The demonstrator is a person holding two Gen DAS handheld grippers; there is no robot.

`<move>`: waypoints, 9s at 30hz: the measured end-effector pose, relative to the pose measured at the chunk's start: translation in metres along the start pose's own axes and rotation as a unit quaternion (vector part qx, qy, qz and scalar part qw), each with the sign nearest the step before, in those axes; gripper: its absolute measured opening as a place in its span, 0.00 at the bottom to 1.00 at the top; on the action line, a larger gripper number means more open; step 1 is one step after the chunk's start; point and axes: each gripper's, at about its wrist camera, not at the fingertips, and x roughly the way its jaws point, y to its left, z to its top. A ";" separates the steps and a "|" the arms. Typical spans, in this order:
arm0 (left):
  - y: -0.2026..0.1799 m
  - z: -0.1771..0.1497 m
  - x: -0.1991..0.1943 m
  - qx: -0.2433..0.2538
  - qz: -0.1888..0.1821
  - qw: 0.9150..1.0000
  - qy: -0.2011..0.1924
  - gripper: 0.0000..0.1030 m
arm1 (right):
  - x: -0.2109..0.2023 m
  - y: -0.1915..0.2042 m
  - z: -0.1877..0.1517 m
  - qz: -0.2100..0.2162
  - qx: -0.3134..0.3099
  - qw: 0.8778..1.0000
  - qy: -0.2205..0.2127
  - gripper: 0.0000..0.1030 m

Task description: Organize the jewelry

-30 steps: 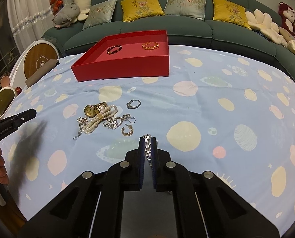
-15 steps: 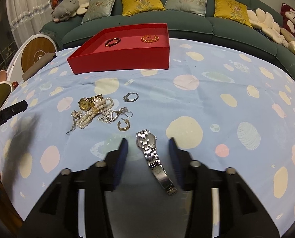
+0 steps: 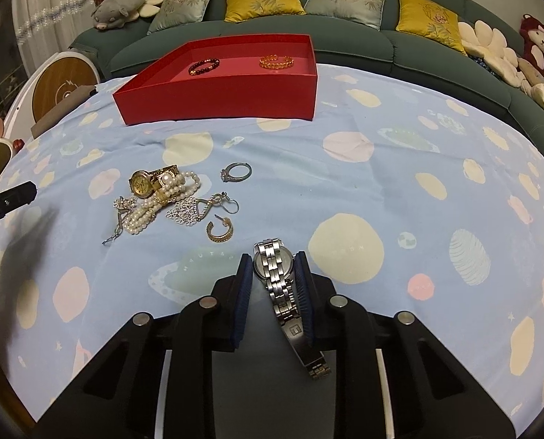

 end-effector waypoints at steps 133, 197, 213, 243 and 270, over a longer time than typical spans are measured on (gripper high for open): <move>-0.038 0.122 0.049 0.028 -0.015 0.999 0.013 0.39 | -0.044 -0.027 0.133 0.068 0.048 0.992 -0.091 0.34; -0.014 0.019 0.010 -0.014 -0.033 0.998 0.049 0.39 | 0.038 0.067 0.045 0.061 0.013 0.998 0.015 0.20; -0.046 0.021 0.019 0.005 -0.065 0.996 0.053 0.39 | -0.015 0.037 0.045 0.070 0.021 0.997 -0.039 0.11; -0.106 0.029 0.086 0.059 -0.076 0.994 0.055 0.36 | -0.023 -0.049 0.020 0.093 0.123 0.988 -0.004 0.13; -0.115 0.035 0.054 0.053 -0.101 0.992 0.051 0.20 | -0.015 -0.027 -0.003 0.045 0.027 0.999 0.010 0.27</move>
